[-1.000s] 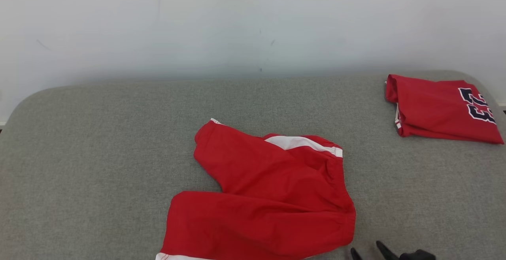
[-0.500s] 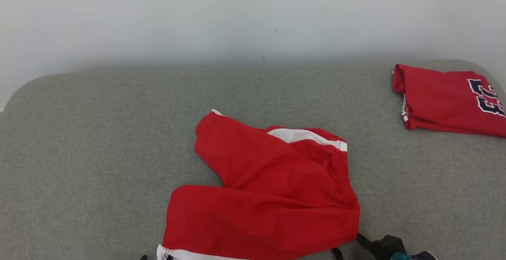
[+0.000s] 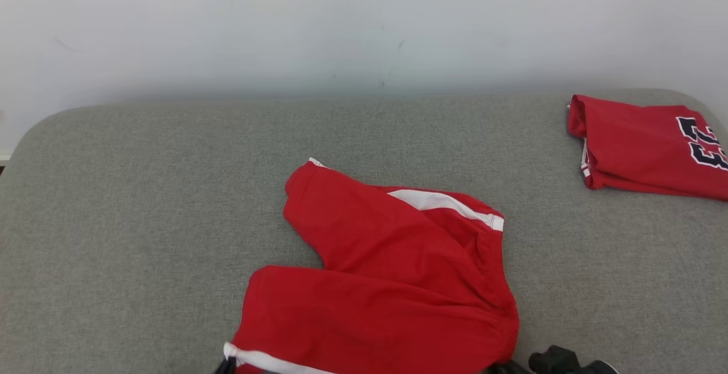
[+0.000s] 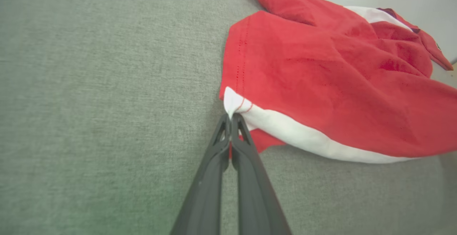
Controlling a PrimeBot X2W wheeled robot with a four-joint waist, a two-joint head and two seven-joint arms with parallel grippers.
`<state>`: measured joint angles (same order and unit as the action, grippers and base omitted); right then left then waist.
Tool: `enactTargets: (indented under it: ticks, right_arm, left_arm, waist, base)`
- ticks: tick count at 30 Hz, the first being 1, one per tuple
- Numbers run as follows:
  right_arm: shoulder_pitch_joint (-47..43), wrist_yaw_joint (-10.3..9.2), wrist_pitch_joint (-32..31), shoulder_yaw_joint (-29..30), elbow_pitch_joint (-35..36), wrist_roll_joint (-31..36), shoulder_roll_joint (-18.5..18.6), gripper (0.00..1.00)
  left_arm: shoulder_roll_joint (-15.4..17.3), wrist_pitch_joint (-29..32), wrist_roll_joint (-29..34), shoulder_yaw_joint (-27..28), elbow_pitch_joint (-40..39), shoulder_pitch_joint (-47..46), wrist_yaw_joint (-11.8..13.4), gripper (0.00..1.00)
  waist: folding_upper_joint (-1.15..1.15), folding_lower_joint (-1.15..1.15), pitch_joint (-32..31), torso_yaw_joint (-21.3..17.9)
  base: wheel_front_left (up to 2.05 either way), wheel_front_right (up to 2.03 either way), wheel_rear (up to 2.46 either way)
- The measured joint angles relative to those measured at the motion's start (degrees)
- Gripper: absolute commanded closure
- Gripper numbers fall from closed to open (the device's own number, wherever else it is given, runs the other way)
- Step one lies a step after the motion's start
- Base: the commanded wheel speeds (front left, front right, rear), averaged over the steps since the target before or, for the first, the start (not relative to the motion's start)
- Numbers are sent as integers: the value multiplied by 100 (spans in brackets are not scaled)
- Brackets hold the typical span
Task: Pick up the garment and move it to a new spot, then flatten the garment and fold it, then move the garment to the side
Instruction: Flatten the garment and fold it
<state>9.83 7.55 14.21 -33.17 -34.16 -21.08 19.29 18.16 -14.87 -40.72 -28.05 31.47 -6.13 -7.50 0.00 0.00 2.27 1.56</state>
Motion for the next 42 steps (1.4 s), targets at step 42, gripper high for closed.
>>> enactTargets:
  ticks: [42]
  right_arm:
    - [8289, 0, -3051, -177, 557, -2889, 343, 100]
  left_arm:
    - [1627, 1040, 121, -413, 220, -9222, -1, 100]
  waist:
    - [1, 2, 2622, -348]
  base:
    - [0, 0, 0]
